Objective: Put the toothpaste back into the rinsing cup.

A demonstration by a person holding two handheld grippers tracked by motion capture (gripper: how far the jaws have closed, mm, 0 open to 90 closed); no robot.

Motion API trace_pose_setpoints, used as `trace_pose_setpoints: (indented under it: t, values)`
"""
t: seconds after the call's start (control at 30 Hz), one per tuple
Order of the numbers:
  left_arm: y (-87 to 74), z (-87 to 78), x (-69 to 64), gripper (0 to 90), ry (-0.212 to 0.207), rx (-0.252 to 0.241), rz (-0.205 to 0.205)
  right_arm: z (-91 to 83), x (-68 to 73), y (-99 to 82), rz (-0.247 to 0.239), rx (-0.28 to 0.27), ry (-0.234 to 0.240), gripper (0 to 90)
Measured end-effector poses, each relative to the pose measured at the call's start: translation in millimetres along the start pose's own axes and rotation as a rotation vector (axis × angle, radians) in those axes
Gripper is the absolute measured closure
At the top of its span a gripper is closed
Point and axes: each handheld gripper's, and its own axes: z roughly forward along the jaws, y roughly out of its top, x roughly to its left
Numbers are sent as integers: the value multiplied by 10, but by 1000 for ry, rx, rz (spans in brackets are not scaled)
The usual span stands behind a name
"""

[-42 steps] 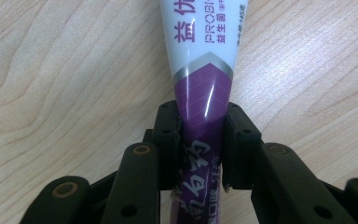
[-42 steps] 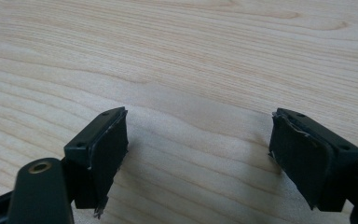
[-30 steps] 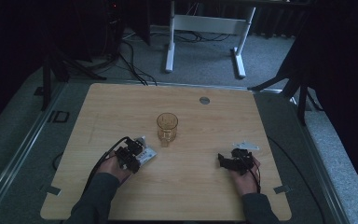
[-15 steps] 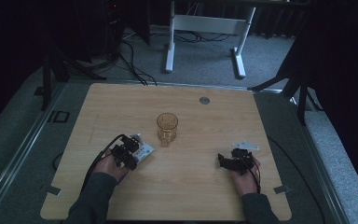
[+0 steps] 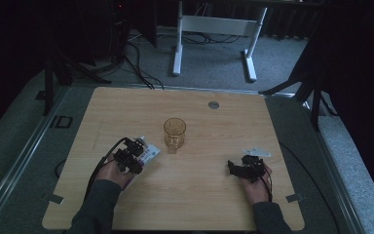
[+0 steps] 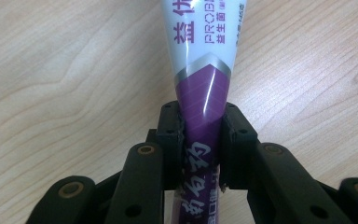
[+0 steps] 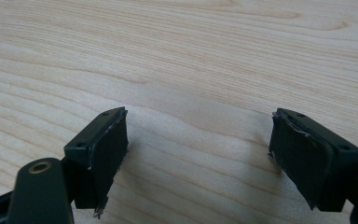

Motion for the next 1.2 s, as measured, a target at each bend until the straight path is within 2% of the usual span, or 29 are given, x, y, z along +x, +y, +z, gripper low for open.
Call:
trace_pose_setpoints:
  t: [0.43, 0.6, 1.2]
  values:
    - [-3, -88, 12, 730, 27, -73, -27, 0, 0, 0, 1, 0, 0, 192]
    - [-9, -117, 21, 729, 31, -88, -28, 0, 1, 0, 1, 0, 0, 192]
    - [-39, -182, 78, 729, 43, -160, -70, 0, 1, 0, 1, 0, 0, 192]
